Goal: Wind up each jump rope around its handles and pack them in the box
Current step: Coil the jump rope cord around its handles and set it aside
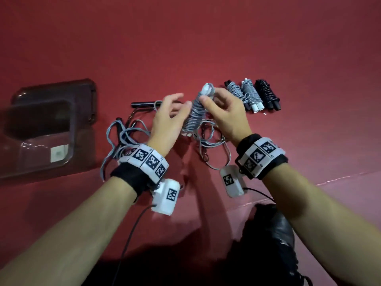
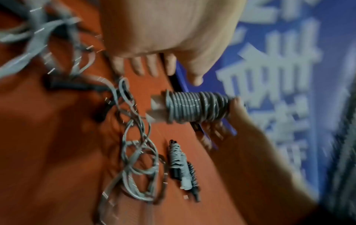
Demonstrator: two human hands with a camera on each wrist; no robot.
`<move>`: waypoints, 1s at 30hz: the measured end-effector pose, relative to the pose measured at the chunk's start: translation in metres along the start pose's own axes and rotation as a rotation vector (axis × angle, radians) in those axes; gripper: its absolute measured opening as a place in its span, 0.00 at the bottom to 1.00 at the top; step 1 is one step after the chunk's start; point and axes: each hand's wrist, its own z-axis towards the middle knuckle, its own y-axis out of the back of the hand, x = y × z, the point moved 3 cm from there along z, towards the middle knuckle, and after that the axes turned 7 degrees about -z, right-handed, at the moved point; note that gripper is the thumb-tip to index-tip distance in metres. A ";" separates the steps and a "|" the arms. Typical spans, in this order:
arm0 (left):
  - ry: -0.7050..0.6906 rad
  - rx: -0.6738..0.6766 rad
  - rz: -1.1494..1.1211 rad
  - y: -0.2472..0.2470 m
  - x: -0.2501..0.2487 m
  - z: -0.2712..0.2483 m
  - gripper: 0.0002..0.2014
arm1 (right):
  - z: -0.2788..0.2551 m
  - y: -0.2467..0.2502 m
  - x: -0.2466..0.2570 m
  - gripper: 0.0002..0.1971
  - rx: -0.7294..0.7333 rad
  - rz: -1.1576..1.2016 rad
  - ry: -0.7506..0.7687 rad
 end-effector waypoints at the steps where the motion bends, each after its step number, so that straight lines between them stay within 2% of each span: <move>1: -0.058 0.094 0.030 -0.009 -0.003 0.004 0.21 | 0.007 0.004 -0.001 0.13 -0.009 0.007 -0.041; 3: -0.082 0.157 0.079 -0.024 -0.007 0.019 0.23 | 0.024 0.008 -0.006 0.18 -0.040 0.027 -0.144; 6: -0.012 0.058 0.049 -0.040 -0.008 0.053 0.20 | 0.053 0.015 -0.014 0.22 -0.044 0.084 -0.269; 9: 0.131 0.017 -0.174 -0.055 -0.007 0.083 0.18 | 0.079 0.028 -0.026 0.22 -0.012 0.074 -0.289; 12: 0.233 -0.050 -0.309 -0.073 0.000 0.109 0.18 | 0.091 0.038 -0.046 0.21 0.049 -0.107 -0.271; 15: 0.272 -0.036 -0.265 -0.094 0.015 0.126 0.14 | 0.099 0.043 -0.071 0.17 0.074 -0.241 -0.283; 18: 0.258 -0.036 -0.176 -0.108 0.033 0.136 0.14 | 0.102 0.046 -0.085 0.21 0.081 -0.358 -0.290; 20: 0.261 -0.047 -0.110 -0.117 0.042 0.143 0.15 | 0.100 0.044 -0.089 0.23 0.096 -0.519 -0.229; 22: 0.279 -0.005 -0.085 -0.128 0.047 0.148 0.15 | 0.098 0.044 -0.092 0.23 0.075 -0.675 -0.176; 25: 0.332 0.169 -0.012 -0.136 0.043 0.150 0.08 | 0.101 0.046 -0.102 0.18 0.031 -0.776 -0.187; 27: 0.361 0.283 0.050 -0.127 0.033 0.150 0.08 | 0.101 0.045 -0.109 0.14 0.045 -0.874 -0.180; 30: 0.351 0.290 -0.018 -0.096 0.007 0.155 0.04 | 0.097 0.039 -0.115 0.08 0.102 -0.992 -0.142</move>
